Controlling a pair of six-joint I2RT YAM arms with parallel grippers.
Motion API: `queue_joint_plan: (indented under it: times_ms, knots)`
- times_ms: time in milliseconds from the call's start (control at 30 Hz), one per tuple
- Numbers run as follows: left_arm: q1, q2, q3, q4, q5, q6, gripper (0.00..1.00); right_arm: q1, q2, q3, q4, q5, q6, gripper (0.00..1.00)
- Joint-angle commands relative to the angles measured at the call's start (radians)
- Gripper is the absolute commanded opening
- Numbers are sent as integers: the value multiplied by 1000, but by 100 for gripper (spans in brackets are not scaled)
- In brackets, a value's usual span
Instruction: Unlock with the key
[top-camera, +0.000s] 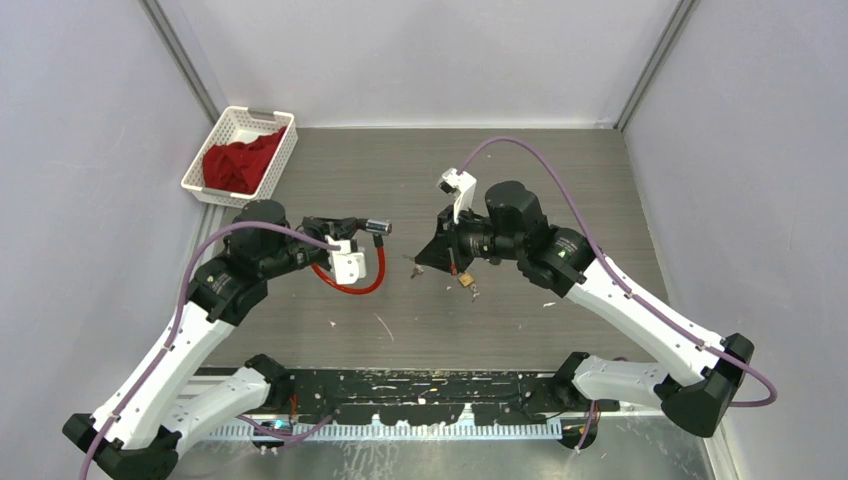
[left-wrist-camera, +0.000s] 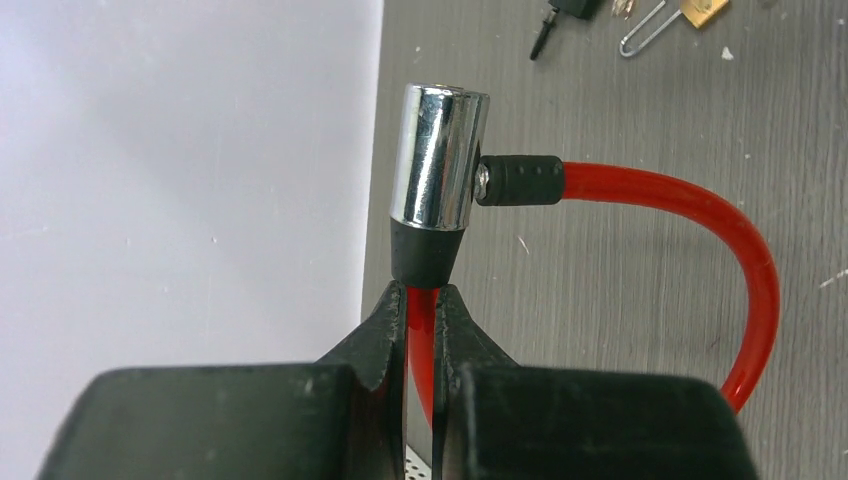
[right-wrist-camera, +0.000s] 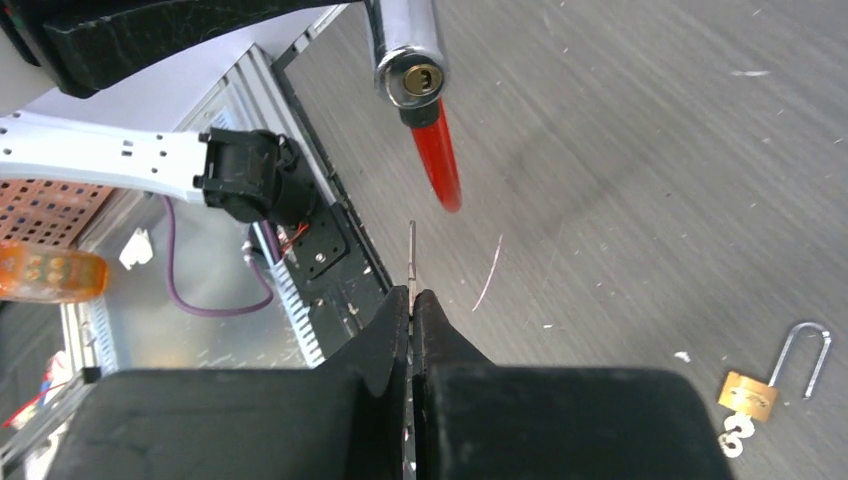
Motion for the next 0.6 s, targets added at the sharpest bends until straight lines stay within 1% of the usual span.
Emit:
queue_joint_plan:
  times_ms: [0,200,333,567]
  knots:
    - [0,-42,16,156,-5,-169,0,0,-46,24,118,53,-36,1]
    - [1,-92,-20,164,79,-198,0,1,-65,16,175,11,-11,1]
    - [1,-95,-16,131,134,-208,0,0,-86,5,218,-23,14,1]
    - [0,-100,-19,116,171,-201,0,1,-85,19,234,-72,43,1]
